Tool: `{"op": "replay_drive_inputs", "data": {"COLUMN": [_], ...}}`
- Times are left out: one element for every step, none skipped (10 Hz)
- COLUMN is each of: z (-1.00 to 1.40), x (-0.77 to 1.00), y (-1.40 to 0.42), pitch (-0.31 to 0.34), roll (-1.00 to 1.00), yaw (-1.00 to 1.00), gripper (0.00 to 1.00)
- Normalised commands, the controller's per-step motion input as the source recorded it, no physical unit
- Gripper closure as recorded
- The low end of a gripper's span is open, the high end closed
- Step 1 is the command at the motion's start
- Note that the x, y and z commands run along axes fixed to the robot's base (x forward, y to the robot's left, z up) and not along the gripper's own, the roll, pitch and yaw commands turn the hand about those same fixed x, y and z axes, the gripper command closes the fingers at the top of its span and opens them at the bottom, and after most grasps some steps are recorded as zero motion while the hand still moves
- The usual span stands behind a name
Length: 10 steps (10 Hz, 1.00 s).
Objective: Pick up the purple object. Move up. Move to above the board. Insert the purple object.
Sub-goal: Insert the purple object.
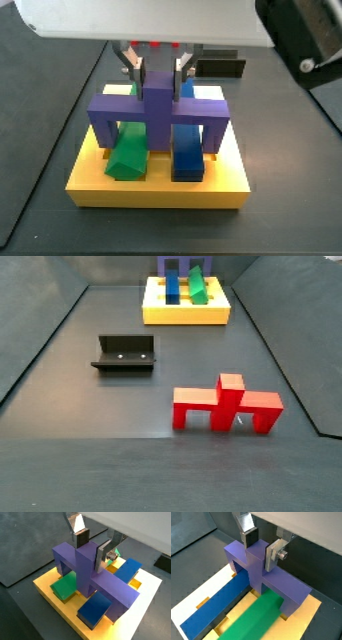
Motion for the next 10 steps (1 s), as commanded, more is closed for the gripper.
{"op": "replay_drive_inputs", "data": {"z": [0.25, 0.28, 0.15, 0.02, 0.27, 0.31, 0.31, 0.26, 0.07, -0.11], "x": [-0.03, -0.02, 0.00, 0.03, 0.00, -0.15, -0.20, -0.21, -0.32, -0.32], "y": [0.00, 0.00, 0.00, 0.00, 0.07, 0.06, 0.05, 0.04, 0.03, 0.04], "pitch": [0.071, 0.070, 0.037, 0.000, 0.104, 0.149, 0.134, 0.107, 0.087, 0.006], "roll": [0.01, 0.00, 0.00, 0.00, 0.01, 0.07, 0.06, 0.04, 0.07, 0.06], "yaw": [-0.03, -0.03, -0.01, 0.00, -0.04, -0.11, -0.12, -0.12, -0.09, -0.05], "gripper": [1.00, 1.00, 1.00, 1.00, 1.00, 1.00, 1.00, 1.00, 1.00, 1.00]}}
